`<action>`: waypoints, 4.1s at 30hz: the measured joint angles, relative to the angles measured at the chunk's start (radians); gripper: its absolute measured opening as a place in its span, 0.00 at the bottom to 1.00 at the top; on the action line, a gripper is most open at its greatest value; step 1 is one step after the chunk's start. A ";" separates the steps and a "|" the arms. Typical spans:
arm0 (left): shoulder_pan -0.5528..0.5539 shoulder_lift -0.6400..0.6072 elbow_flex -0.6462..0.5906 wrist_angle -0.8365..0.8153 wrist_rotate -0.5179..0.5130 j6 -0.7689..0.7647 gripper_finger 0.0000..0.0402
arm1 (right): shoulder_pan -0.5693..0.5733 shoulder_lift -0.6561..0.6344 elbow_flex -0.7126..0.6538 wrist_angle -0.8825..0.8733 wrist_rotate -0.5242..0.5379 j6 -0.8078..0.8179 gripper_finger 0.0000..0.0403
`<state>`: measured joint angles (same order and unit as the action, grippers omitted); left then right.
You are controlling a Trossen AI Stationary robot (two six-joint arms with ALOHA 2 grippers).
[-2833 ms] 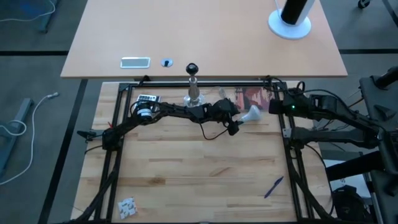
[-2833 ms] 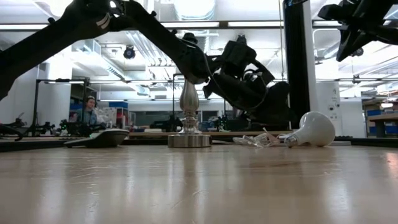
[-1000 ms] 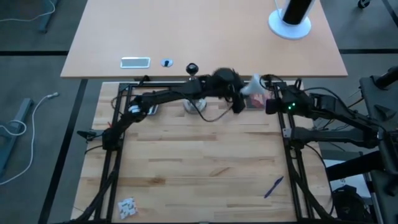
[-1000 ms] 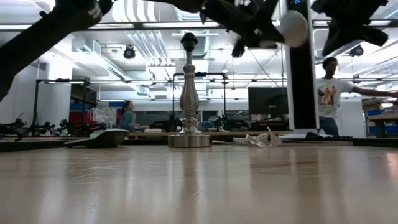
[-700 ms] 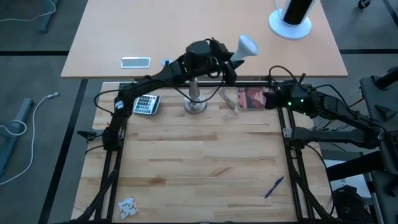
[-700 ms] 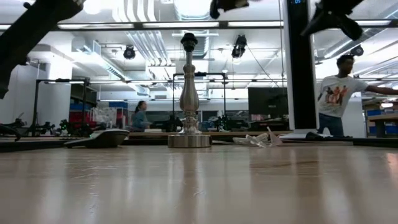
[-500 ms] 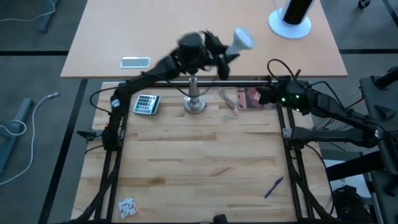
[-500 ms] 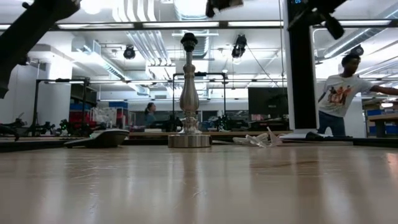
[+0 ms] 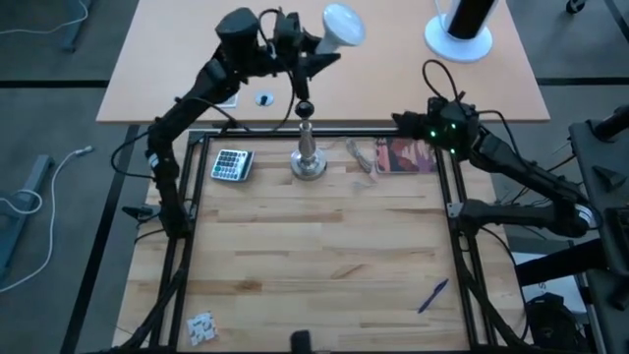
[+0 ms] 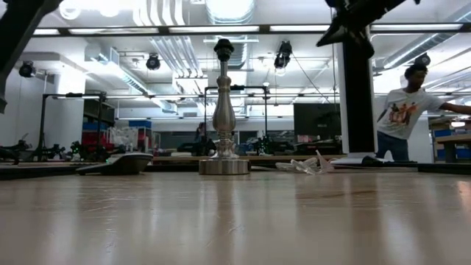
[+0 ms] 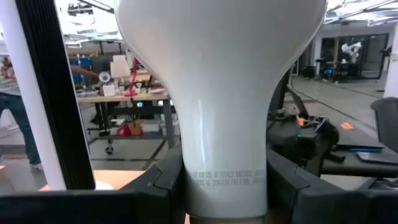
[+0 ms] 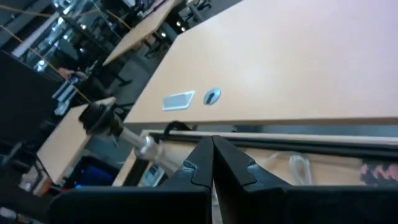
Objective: Screw lightbulb
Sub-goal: Insert the lightbulb into the table lamp
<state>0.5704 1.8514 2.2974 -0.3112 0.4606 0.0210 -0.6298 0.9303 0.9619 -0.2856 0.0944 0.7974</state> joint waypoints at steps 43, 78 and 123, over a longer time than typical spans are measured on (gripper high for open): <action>0.044 -0.302 -1.138 1.277 0.007 -0.319 0.32 | -0.066 0.294 0.183 0.490 -0.509 -0.329 0.00; -0.014 -0.298 -1.022 1.132 -0.058 -0.232 0.32 | 0.102 0.740 1.048 -0.077 -0.523 -0.745 0.58; -0.061 -0.298 -1.020 1.071 -0.089 -0.236 0.46 | 0.132 0.788 1.037 0.044 -0.510 -0.717 0.44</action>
<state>0.5095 1.5536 1.2774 0.7593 0.3712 -0.2151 -0.4974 1.7187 1.9987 -0.2419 -0.4152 0.0808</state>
